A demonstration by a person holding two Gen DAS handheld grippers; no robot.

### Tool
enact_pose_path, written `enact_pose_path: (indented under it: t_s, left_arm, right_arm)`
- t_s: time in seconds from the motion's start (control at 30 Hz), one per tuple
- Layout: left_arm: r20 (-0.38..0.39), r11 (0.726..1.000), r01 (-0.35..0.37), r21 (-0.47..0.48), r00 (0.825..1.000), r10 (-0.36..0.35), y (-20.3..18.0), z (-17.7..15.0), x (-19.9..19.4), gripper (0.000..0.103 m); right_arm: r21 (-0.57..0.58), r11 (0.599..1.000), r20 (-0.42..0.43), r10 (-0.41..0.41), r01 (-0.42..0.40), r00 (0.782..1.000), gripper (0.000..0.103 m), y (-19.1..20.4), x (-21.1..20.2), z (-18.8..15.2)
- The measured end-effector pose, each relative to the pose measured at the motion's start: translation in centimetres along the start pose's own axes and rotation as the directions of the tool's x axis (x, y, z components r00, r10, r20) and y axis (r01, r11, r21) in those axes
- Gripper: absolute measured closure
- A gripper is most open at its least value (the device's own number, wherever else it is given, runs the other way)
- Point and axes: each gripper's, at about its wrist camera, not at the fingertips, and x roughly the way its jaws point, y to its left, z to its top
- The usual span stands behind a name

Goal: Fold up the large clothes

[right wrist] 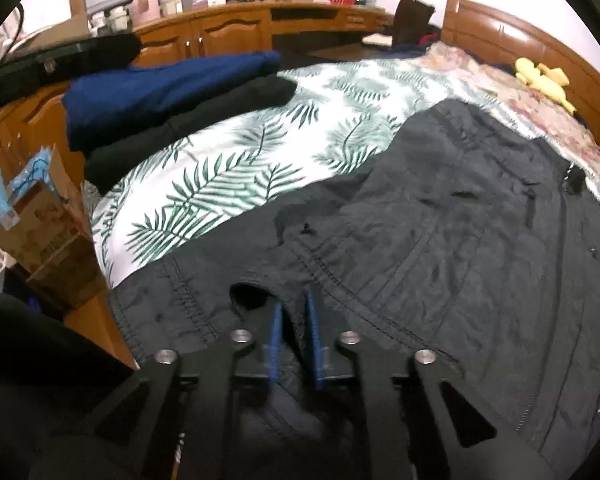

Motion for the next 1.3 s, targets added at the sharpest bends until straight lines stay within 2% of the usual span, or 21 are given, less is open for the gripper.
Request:
enact_pose_path:
  t_s: [0.13,0.2,0.33,0.57,0.67,0.73,0.83,0.9,0.97,1.0,1.07,1.13,1.2,1.23,1.3]
  left_arm:
    - [0.014,1.000,0.017,-0.007,1.000,-0.017,-0.8,0.2,-0.2,0.078]
    - [0.017,1.000,0.029,-0.006,0.999,-0.029,-1.2,0.3,-0.1,0.078]
    - [0.009,0.999,0.050,0.004,0.999,-0.050,-2.2,0.4,0.3,0.078]
    - [0.002,0.997,0.081,0.015,0.997,-0.081,-4.4,1.0,1.5,0.078]
    - [-0.003,0.995,0.094,0.023,0.996,-0.093,-5.4,1.1,1.9,0.078]
    - [-0.006,0.995,0.100,0.029,0.995,-0.100,-6.0,1.2,2.1,0.078]
    - [-0.007,0.993,0.112,0.034,0.994,-0.112,-6.8,1.4,2.6,0.078]
    - [-0.008,0.992,0.119,0.038,0.993,-0.119,-7.4,1.5,2.9,0.078]
    - [-0.010,0.991,0.125,0.043,0.992,-0.125,-7.9,1.5,3.2,0.078]
    - [-0.011,0.991,0.128,0.045,0.992,-0.128,-8.1,1.5,3.3,0.078]
    - [-0.015,0.989,0.134,0.053,0.991,-0.134,-8.8,1.5,3.6,0.078]
    - [-0.020,0.989,0.136,0.064,0.991,-0.135,-9.4,1.5,3.8,0.078]
    - [-0.025,0.988,0.137,0.075,0.990,-0.136,-10.0,1.5,4.0,0.078]
    - [-0.026,0.987,0.137,0.079,0.990,-0.136,-10.3,1.5,4.1,0.078]
    - [-0.028,0.987,0.139,0.086,0.990,-0.137,-10.8,1.6,4.2,0.078]
  right_arm:
    - [0.065,0.997,0.096,-0.036,0.030,0.995,0.102,-2.4,-4.0,0.1]
    - [0.103,0.993,0.158,-0.078,0.062,0.984,0.103,-4.1,-6.9,0.1]
    - [0.164,0.978,0.267,-0.170,0.129,0.949,0.103,-7.0,-13.1,0.2]
    - [0.258,0.938,0.353,-0.314,0.230,0.882,0.103,-10.5,-20.1,-0.5]
    - [0.343,0.894,0.322,-0.400,0.288,0.858,0.103,-13.3,-21.4,-1.7]
    - [0.390,0.861,0.271,-0.446,0.327,0.853,0.103,-15.3,-21.3,-2.6]
    - [0.427,0.799,0.146,-0.523,0.424,0.839,0.103,-18.5,-19.7,-4.6]
    - [0.447,0.771,0.071,-0.536,0.453,0.842,0.103,-20.4,-18.6,-6.0]
    - [0.476,0.757,0.034,-0.524,0.447,0.851,0.103,-21.5,-18.0,-7.6]
    - [0.482,0.750,0.022,-0.528,0.453,0.849,0.103,-21.7,-17.8,-8.2]
    - [0.488,0.729,0.000,-0.550,0.480,0.835,0.102,-22.4,-17.8,-9.2]
    - [0.474,0.698,-0.030,-0.596,0.536,0.802,0.100,-22.6,-17.9,-9.6]
    - [0.468,0.686,-0.036,-0.616,0.558,0.787,0.088,-22.9,-18.2,-9.8]
    - [0.472,0.687,-0.030,-0.614,0.553,0.789,0.083,-23.1,-18.5,-10.0]
    - [0.476,0.695,-0.012,-0.607,0.539,0.794,0.061,-23.1,-18.8,-10.2]
